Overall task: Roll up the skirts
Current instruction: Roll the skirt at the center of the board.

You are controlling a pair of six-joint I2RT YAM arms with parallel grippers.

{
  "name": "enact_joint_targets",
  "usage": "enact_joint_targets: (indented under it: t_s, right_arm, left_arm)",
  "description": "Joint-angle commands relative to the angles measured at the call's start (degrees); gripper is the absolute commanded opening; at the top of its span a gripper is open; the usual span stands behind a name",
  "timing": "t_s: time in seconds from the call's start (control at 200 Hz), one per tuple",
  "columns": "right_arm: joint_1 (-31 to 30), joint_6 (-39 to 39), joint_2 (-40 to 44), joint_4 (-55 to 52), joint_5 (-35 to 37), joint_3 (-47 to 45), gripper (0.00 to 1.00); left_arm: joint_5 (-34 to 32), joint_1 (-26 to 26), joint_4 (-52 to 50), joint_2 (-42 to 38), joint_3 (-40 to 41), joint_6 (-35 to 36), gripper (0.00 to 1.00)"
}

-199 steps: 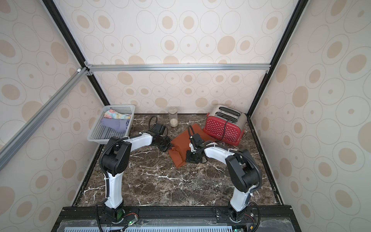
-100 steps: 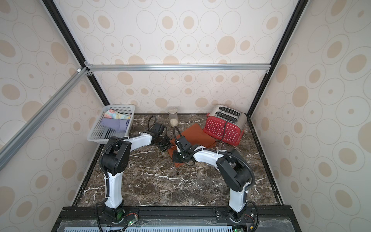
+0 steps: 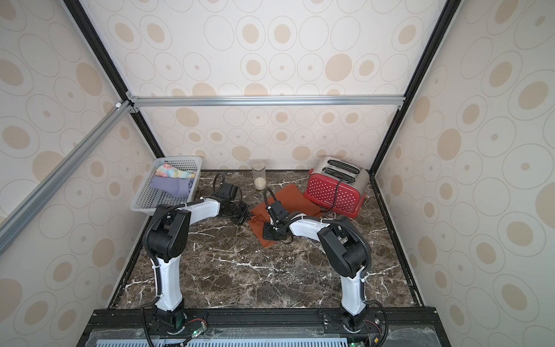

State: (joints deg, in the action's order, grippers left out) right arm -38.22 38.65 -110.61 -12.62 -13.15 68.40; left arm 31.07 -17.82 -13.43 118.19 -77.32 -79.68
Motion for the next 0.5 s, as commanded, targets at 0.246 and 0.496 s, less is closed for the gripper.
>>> enact_joint_targets:
  t_s: [0.246, 0.496]
  right_arm:
    - [1.1, -1.5, -4.4, -2.3, -2.2, -1.0, 0.0]
    - [1.6, -2.7, -3.6, -1.9, -2.6, -0.8, 0.0]
  left_arm:
    - [-0.7, 6.4, 0.9, -5.2, -0.9, 3.2, 0.64]
    - [-4.1, 5.7, -4.1, -16.5, 10.4, 19.4, 0.61]
